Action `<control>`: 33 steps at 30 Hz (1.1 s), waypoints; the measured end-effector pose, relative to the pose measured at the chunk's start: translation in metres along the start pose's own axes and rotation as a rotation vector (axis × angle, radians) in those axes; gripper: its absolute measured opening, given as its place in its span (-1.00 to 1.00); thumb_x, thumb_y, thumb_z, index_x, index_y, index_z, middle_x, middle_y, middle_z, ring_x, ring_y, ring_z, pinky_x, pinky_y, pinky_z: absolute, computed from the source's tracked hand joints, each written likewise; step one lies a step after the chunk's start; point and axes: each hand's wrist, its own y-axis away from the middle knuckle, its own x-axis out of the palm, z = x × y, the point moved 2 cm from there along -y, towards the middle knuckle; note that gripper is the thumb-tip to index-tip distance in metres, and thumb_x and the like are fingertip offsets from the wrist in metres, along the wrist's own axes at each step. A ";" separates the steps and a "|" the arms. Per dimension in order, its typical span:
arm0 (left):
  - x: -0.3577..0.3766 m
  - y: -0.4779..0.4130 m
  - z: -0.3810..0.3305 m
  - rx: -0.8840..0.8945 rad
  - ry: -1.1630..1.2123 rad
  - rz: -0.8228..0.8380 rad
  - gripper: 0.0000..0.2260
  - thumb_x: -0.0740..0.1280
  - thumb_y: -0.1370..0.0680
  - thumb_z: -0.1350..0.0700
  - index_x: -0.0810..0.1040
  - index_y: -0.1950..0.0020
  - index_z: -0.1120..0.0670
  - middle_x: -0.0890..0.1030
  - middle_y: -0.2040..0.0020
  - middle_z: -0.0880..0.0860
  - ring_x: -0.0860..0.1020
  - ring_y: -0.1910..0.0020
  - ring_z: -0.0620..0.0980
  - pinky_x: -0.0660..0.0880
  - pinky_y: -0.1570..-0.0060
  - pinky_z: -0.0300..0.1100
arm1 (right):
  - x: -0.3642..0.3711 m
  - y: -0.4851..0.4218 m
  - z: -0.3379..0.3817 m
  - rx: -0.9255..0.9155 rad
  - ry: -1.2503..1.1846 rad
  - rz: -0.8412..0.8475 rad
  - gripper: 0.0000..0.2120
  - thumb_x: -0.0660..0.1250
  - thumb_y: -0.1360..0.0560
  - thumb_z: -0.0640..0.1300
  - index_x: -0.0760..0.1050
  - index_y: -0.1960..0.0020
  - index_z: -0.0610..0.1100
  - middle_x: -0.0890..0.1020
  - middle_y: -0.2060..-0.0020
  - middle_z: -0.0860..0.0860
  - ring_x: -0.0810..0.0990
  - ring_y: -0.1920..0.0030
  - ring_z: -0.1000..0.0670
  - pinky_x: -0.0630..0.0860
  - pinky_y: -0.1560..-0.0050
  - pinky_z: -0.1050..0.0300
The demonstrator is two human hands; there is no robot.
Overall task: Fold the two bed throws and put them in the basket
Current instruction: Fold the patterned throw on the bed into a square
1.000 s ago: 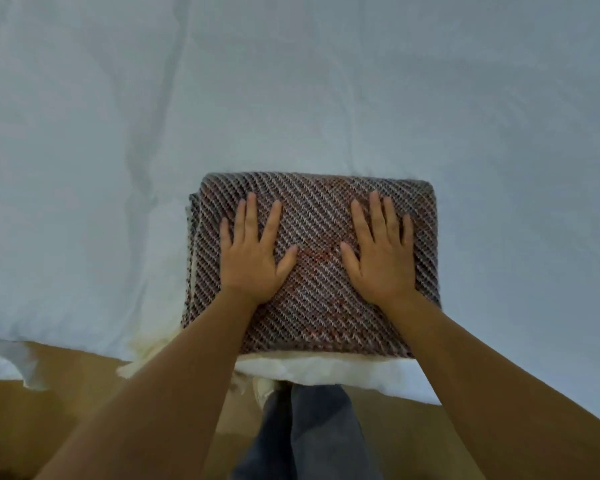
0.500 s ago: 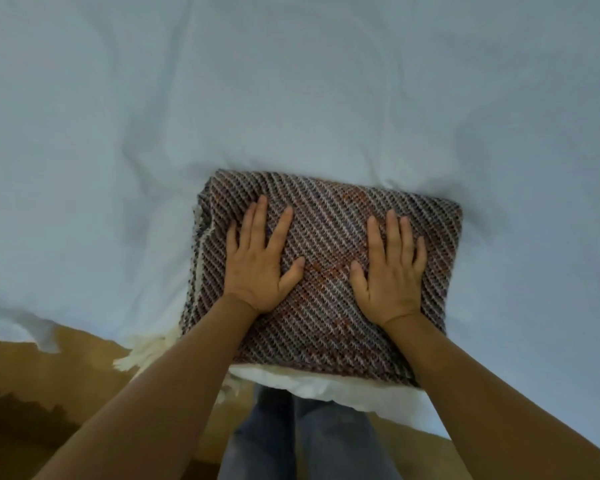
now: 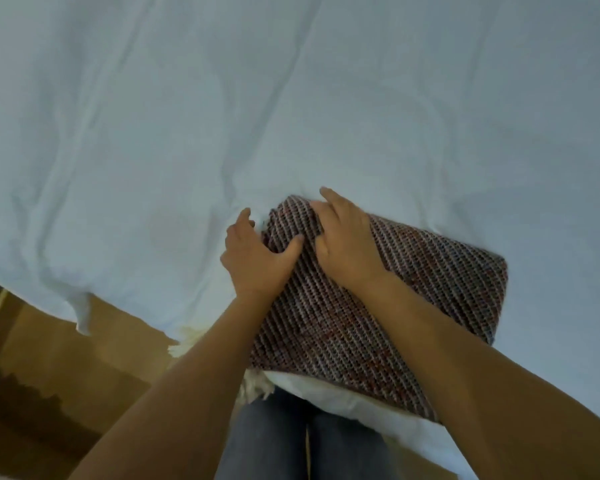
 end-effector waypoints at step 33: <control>0.014 -0.018 0.034 0.147 0.129 0.417 -0.79 0.15 -0.59 -0.10 0.28 0.02 0.03 0.49 0.22 -0.04 0.50 0.25 0.02 0.37 0.26 -0.12 | 0.039 -0.120 0.021 -0.029 0.520 0.169 -0.37 -0.07 -0.54 0.28 0.17 0.53 -0.12 0.27 0.60 0.03 0.23 0.57 0.05 0.06 0.47 0.20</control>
